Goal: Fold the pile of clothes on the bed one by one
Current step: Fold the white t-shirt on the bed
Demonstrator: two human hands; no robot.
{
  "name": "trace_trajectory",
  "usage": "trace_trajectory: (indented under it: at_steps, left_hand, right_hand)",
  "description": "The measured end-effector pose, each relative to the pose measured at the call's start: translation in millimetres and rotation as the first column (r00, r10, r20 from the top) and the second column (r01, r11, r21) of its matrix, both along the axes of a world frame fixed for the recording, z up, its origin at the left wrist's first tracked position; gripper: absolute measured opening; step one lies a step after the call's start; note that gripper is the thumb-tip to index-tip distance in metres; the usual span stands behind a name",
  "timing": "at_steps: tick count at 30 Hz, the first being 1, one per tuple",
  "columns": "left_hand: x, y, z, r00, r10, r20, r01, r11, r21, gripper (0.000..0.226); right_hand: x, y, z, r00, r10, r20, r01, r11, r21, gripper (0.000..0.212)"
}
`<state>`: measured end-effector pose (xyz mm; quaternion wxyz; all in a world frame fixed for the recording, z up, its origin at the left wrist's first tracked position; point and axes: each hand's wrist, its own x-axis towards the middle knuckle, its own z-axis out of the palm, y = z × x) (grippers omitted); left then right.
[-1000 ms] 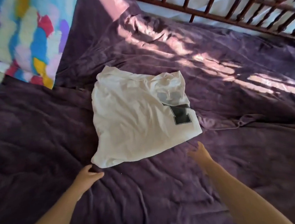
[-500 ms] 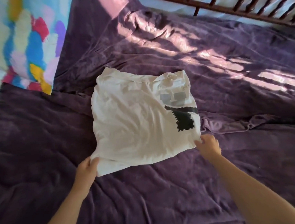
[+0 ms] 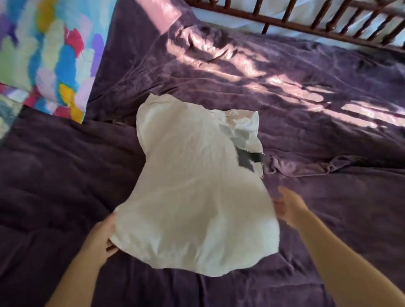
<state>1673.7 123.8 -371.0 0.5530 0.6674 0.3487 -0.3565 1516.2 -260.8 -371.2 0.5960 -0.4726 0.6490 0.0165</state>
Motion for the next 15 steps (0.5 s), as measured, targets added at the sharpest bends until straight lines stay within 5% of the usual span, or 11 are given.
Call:
trace_trajectory:
  at_steps: [3,6,10,15]
  left_hand:
    - [-28.0,5.5,-29.3,0.996,-0.084,0.012,0.084,0.996,0.009,0.045]
    - [-42.7,8.1,-41.8,0.996,-0.079,0.032,0.075,0.991,0.113,0.046]
    - [-38.4,-3.3,-43.7,0.997,0.001,-0.071,-0.003,1.0,-0.028,0.038]
    - [-36.0,-22.5,-36.4,0.969,0.125,-0.214,-0.149,0.984,-0.1,0.003]
  right_hand:
    - [-43.2,31.7,-40.3,0.941,0.235,-0.245,-0.268,0.957,-0.113,0.034]
    - [-74.3,63.7,-58.9,0.885,0.36,-0.294,-0.385,0.922,-0.029,0.058]
    - [-92.0,86.9,-72.1,0.913,0.34,-0.225,-0.353,0.936,-0.014,0.049]
    - [-77.9,95.6,-61.9,0.989,0.097,-0.113,-0.081,0.987,0.137,0.009]
